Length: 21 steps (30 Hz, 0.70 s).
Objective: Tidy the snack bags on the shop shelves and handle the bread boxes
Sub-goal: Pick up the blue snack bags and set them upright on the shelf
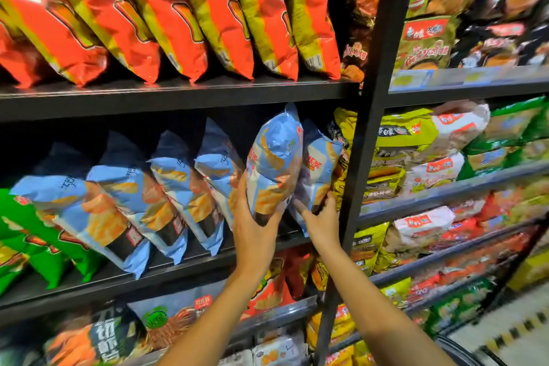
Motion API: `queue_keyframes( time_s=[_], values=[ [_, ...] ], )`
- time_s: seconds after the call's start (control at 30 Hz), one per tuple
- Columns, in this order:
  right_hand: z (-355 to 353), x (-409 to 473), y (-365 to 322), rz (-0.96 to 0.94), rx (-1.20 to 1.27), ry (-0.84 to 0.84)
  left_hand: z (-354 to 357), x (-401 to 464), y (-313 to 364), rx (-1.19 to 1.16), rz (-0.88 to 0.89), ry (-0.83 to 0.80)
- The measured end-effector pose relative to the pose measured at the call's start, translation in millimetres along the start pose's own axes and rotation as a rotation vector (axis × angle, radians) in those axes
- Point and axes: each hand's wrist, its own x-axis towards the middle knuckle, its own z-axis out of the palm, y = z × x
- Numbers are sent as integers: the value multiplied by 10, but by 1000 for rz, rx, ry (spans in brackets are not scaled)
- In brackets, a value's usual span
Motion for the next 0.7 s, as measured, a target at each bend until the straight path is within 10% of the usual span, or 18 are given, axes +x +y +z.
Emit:
queue_keyframes(
  time_s=[0.7],
  values=[
    [158,152,339,11,50,122,566,273,-810,453,235,-128]
  ],
)
